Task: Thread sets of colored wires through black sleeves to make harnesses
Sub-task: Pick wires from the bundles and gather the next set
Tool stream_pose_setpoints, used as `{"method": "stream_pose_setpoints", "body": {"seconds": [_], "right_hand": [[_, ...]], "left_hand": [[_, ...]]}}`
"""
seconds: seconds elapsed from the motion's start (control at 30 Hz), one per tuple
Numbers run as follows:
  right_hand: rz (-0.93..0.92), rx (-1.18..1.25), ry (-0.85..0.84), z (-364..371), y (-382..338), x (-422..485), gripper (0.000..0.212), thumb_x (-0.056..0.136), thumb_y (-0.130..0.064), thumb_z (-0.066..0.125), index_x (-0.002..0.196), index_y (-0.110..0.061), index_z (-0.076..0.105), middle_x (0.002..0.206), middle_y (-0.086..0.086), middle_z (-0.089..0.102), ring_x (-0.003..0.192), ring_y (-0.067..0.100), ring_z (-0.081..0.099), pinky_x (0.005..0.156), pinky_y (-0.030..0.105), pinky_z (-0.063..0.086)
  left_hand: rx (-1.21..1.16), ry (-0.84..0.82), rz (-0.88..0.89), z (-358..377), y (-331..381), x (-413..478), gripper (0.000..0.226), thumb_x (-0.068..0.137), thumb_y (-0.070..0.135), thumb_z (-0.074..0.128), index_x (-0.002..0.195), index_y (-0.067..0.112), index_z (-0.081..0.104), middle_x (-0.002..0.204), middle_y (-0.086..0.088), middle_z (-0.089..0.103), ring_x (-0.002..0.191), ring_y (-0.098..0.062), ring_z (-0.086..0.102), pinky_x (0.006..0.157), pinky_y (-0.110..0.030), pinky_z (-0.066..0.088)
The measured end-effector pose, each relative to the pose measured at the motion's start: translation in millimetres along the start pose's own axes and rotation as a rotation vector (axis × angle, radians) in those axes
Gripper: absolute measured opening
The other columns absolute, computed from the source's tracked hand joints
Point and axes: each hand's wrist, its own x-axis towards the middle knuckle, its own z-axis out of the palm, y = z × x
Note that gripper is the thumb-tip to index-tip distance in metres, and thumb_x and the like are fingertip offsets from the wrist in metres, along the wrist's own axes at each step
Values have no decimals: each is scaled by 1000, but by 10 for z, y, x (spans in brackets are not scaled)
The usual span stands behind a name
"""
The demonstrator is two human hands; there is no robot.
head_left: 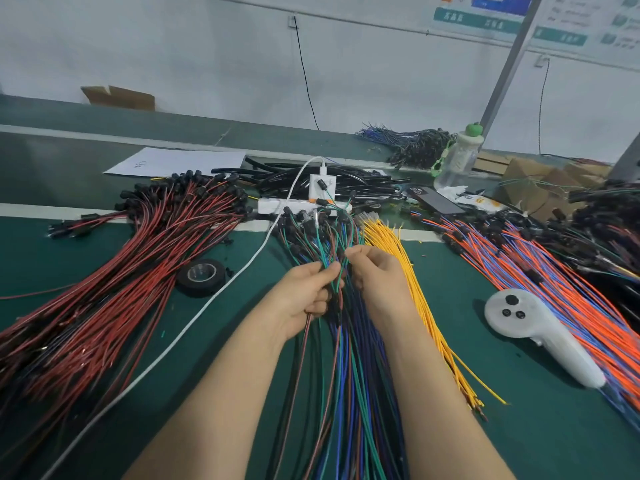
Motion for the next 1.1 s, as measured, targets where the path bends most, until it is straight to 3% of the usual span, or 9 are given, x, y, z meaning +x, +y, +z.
{"method": "stream_pose_setpoints", "body": {"seconds": [0.13, 0.23, 0.33, 0.43, 0.57, 0.8, 0.87, 0.97, 1.1], "right_hand": [[-61, -202, 98, 32, 21, 7, 15, 88, -5, 62, 79, -16, 55, 66, -4, 51, 58, 5, 47, 57, 18, 39], [-139, -303, 105, 44, 7, -4, 18, 85, -18, 71, 83, -19, 53, 71, -3, 51, 63, 9, 47, 60, 20, 39], [-172, -483, 79, 54, 0, -17, 17, 86, -26, 70, 78, -14, 61, 70, 1, 58, 63, 13, 51, 60, 25, 40], [-151, -475, 85, -13, -32, -2, 29, 92, -26, 62, 69, -9, 65, 60, 0, 60, 59, 16, 51, 62, 31, 41], [-117, -426, 101, -94, -74, -1, 34, 94, -27, 58, 61, -24, 62, 52, -11, 57, 52, 7, 49, 60, 28, 39], [-163, -467, 183, -68, -73, 4, 16, 93, -25, 60, 80, -18, 64, 69, -9, 59, 70, 12, 54, 60, 20, 39], [-86, -512, 291, -151, -68, 32, 21, 93, -31, 59, 104, -14, 66, 92, 0, 66, 89, 18, 59, 72, 21, 42], [237, -946, 370, -423, -40, 101, 43, 97, -34, 52, 132, -10, 49, 133, 16, 50, 123, 35, 45, 98, 41, 38], [425, -1092, 315, -604, 10, 151, 28, 95, -26, 50, 114, -5, 56, 127, 18, 53, 112, 36, 49, 96, 41, 40]], "left_hand": [[378, 95, 140, -45, -62, 35, 18, 97, 18, 51, 82, 8, 47, 61, -4, 35, 38, -6, 23, 38, -20, 19], [841, 222, 323, -41, -117, 46, 35, 95, 21, 52, 63, 11, 44, 48, 6, 48, 45, -13, 34, 44, -25, 24], [1006, 218, 426, 26, -169, 44, 29, 93, 18, 51, 65, 17, 45, 62, -1, 59, 61, -22, 52, 52, -26, 33], [797, 117, 376, 53, -143, 40, 34, 94, 22, 54, 60, 18, 50, 48, 7, 55, 43, -7, 45, 41, -19, 29], [298, -27, 93, 18, -75, 8, 27, 97, 34, 50, 79, 17, 62, 49, 11, 48, 36, -3, 30, 34, -15, 20], [313, -102, 118, 56, -70, -25, 33, 103, 29, 35, 76, 15, 47, 44, 13, 33, 39, -3, 28, 43, -15, 27], [88, -79, 67, 26, -4, -29, 34, 103, 30, 32, 74, 15, 44, 45, 9, 37, 41, -6, 37, 47, -17, 35], [-500, -46, -11, -102, 222, -33, 38, 102, 37, 31, 72, 16, 42, 45, 5, 39, 35, -6, 38, 33, -14, 33], [-764, -123, 96, -191, 505, -128, 37, 102, 35, 28, 73, 16, 43, 44, 8, 36, 27, -3, 30, 26, -16, 26]]}}
